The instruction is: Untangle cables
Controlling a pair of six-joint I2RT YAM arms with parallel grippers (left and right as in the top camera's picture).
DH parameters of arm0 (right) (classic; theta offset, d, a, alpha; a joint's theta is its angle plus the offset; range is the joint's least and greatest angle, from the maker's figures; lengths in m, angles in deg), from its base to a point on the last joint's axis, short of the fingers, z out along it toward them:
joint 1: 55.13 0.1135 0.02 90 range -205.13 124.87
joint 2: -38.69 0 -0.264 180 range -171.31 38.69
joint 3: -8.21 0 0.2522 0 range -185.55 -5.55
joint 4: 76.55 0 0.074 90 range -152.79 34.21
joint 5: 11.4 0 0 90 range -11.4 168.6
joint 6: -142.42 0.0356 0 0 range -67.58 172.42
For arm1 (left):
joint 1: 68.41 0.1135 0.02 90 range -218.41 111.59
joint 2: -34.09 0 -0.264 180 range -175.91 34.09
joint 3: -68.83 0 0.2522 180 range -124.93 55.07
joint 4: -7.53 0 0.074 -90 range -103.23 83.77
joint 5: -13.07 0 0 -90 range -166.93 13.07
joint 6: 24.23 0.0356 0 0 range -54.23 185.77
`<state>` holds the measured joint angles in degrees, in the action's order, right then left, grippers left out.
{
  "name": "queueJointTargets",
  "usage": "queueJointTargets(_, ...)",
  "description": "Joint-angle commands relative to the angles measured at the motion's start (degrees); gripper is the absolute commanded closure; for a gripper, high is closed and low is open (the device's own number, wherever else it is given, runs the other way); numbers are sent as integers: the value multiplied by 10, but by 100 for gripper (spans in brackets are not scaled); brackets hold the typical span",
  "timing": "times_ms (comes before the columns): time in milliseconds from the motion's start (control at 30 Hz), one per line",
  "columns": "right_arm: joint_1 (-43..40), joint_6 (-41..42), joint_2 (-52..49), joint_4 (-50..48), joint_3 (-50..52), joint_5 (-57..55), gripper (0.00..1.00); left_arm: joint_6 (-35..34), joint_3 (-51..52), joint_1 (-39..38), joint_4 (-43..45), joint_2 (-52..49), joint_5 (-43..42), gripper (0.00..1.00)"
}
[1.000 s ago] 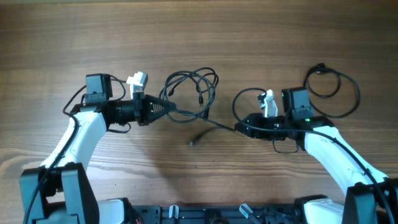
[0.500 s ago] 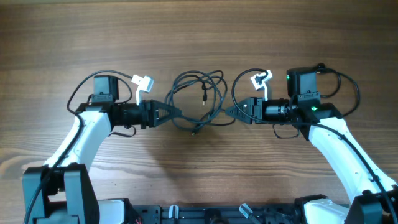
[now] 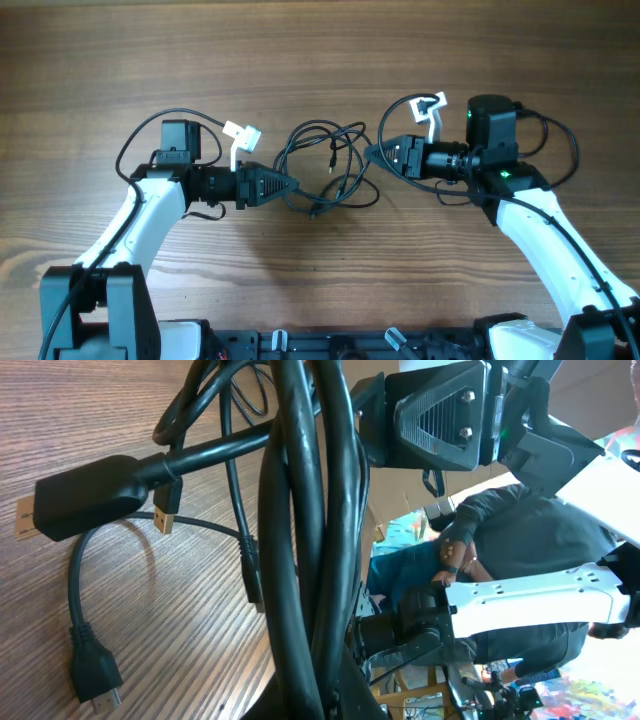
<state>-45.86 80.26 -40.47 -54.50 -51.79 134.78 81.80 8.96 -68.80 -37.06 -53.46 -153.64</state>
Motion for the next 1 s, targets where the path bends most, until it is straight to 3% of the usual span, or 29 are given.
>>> queueJointTargets(0,-1,40,6,-1,-9,25,55,16,2,-1,2,4,-7,96)
queueJointTargets(333,11,118,6,-50,-9,39,59,15,2,-1,2,4,-8,96)
queueJointTargets(600,49,118,6,-62,-9,-6,57,15,2,-1,2,4,-8,96)
queueJointTargets(733,50,117,6,-9,-9,-78,57,15,2,-1,2,4,-8,96)
queueJointTargets(967,50,113,-3,-10,0,-59,58,16,2,-1,2,4,-8,96)
